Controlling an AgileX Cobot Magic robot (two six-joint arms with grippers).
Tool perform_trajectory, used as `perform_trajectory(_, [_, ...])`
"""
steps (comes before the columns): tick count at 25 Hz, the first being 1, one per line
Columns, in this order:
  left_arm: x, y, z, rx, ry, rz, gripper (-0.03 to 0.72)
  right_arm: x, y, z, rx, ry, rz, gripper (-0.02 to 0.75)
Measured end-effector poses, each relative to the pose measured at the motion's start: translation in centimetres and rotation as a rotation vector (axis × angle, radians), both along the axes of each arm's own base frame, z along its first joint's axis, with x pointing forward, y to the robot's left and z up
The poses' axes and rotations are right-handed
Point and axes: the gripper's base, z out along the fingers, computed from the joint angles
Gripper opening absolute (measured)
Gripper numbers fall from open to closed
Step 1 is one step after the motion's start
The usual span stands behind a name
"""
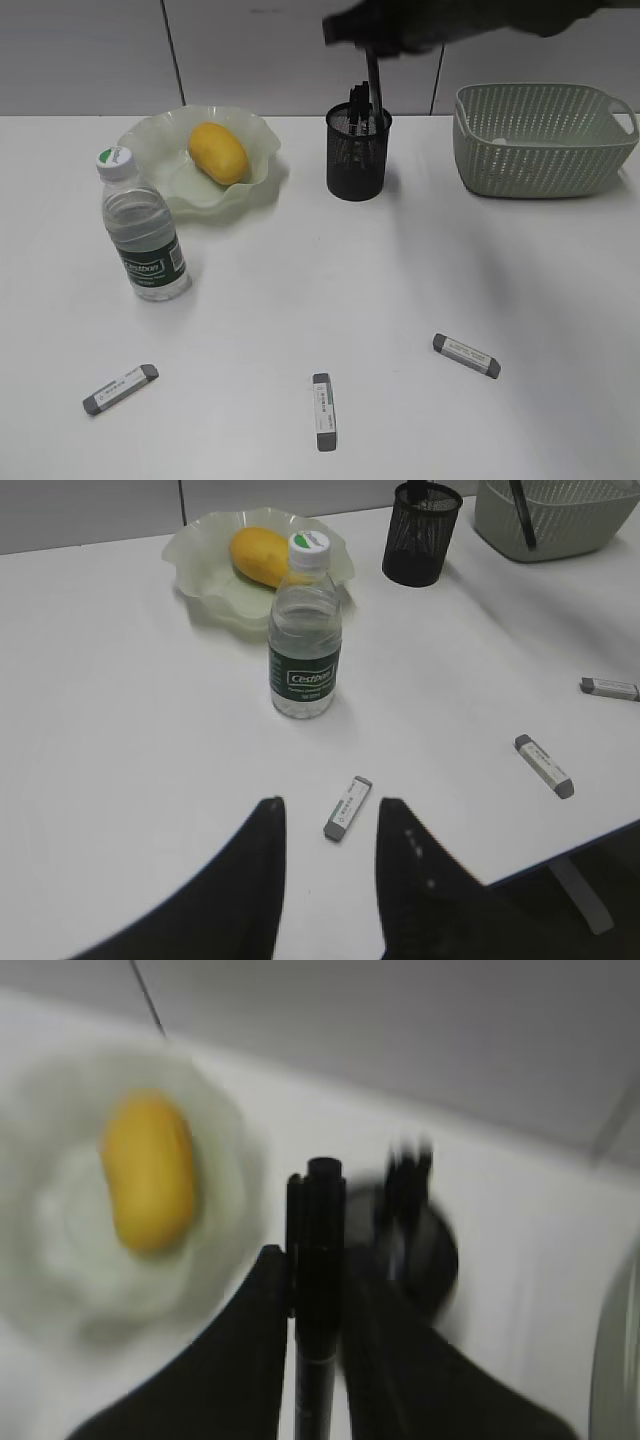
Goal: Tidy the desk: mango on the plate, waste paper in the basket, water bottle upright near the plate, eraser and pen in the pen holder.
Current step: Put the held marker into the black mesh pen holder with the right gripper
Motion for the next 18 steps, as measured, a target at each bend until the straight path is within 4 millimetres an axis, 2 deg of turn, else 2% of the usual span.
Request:
perform_trajectory(2, [0.0,0.0,0.0,0.000,0.000,0.000,0.233,0.6,-0.3,1.7,0.061,-0.196,0.101,0.131])
perform_trajectory(3, [0.0,0.0,0.0,0.000,0.000,0.000,0.233,1.3,-0.7,1.6,0.088,-0.237,0.114,0.131])
perform_trajectory(6, [0.0,0.0,0.0,0.000,0.000,0.000,0.233,3.9,-2.1,-0.9,0.130,-0.296,0.130,0.131])
perform_trajectory(9, [0.0,0.0,0.0,0.000,0.000,0.000,0.233,6.2,-2.9,-4.4,0.088,-0.292,0.105,0.131])
perform_trajectory(13, [0.0,0.0,0.0,0.000,0.000,0.000,0.233,7.9,-2.3,-7.1,0.090,-0.338,0.102,0.131])
perform_trajectory(18, [0.0,0.0,0.0,0.000,0.000,0.000,0.233,8.6,-2.1,-10.1,0.097,-0.313,0.097,0.136])
